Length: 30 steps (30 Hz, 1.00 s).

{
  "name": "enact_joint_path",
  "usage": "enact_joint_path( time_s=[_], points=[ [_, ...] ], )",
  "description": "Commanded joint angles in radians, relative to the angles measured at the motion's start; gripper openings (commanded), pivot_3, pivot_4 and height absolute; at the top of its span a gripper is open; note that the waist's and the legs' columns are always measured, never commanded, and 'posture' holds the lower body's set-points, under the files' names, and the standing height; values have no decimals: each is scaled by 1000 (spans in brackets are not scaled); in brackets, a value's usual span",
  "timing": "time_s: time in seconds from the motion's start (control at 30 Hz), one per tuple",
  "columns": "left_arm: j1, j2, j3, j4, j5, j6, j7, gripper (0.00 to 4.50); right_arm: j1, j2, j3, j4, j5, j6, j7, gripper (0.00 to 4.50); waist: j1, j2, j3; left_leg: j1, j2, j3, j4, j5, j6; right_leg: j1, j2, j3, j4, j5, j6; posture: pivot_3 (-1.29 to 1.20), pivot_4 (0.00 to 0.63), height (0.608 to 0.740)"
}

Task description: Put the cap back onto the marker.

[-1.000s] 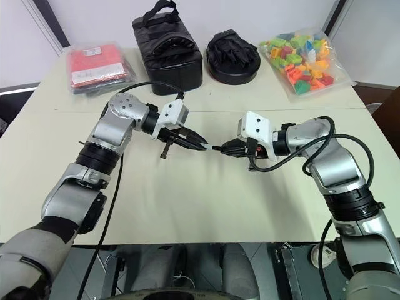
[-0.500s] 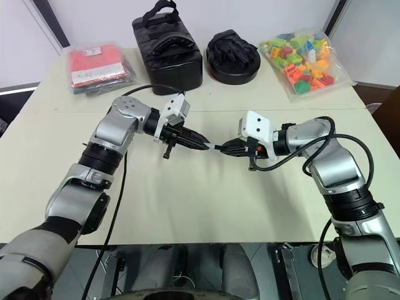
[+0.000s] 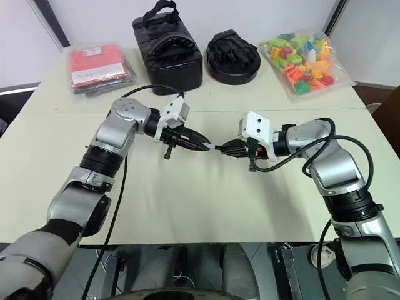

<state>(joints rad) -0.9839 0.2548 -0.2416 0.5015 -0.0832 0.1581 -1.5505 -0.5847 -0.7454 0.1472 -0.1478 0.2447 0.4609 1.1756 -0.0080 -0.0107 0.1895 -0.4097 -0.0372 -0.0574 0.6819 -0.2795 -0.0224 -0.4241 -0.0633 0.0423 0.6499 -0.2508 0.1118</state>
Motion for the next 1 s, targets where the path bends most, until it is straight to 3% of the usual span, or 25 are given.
enact_joint_path(
  time_s=[0.03, 0.07, 0.3, 0.53, 0.63, 0.73, 1.0],
  points=[
    [0, 4, -46, -15, 1, -26, -42, 2853, -10, -19, -60, 8, -5, -29, -45, 0, -3, 0, 0, 0, 0, 0, 0, 0, 0, 0, 0, 0, 0, 0, 0, 0, 150, 740],
    [-2, 15, -47, -8, 2, -28, -41, 3331, -2, -27, -62, 19, -10, -36, -45, 0, -4, 0, 0, 0, 0, 0, 0, 0, 0, 0, 0, 0, 0, 0, 0, 0, 150, 740],
    [-35, 90, -6, 66, 9, -72, 25, 3331, 67, -91, -87, 55, -13, -64, -47, 0, -7, 0, 0, 0, 0, 1, 0, 0, 0, -1, 1, 0, 0, 0, 0, 0, 150, 740],
    [28, 176, 121, 46, -27, -81, 243, 3331, 189, -123, -213, 42, -16, -46, -150, 0, -3, 0, 0, 0, 0, 0, 0, 0, 0, -1, 0, 1, 0, 0, 0, 0, 150, 740],
    [112, 184, 205, -91, -105, 50, 334, 3331, 249, -97, -280, 21, -9, -9, -240, 0, -4, 0, 0, 0, 1, 0, 0, 0, 0, -1, 0, 1, 0, 0, 0, 0, 150, 740],
    [267, 158, 311, -338, -186, 258, 527, 3331, 313, -35, -349, 0, -20, 48, -386, 0, -5, 0, 0, 0, 1, 0, 0, 0, 0, -1, 0, 1, 1, 0, 0, 0, 150, 740],
    [532, 65, 391, -672, -231, 475, 882, 3331, 362, 80, -416, 36, -49, 93, -621, 0, -1, 1, -1, 1, 0, 0, 0, 0, 0, 0, -1, 1, 2, 0, 0, 0, 150, 740]
  ],
)
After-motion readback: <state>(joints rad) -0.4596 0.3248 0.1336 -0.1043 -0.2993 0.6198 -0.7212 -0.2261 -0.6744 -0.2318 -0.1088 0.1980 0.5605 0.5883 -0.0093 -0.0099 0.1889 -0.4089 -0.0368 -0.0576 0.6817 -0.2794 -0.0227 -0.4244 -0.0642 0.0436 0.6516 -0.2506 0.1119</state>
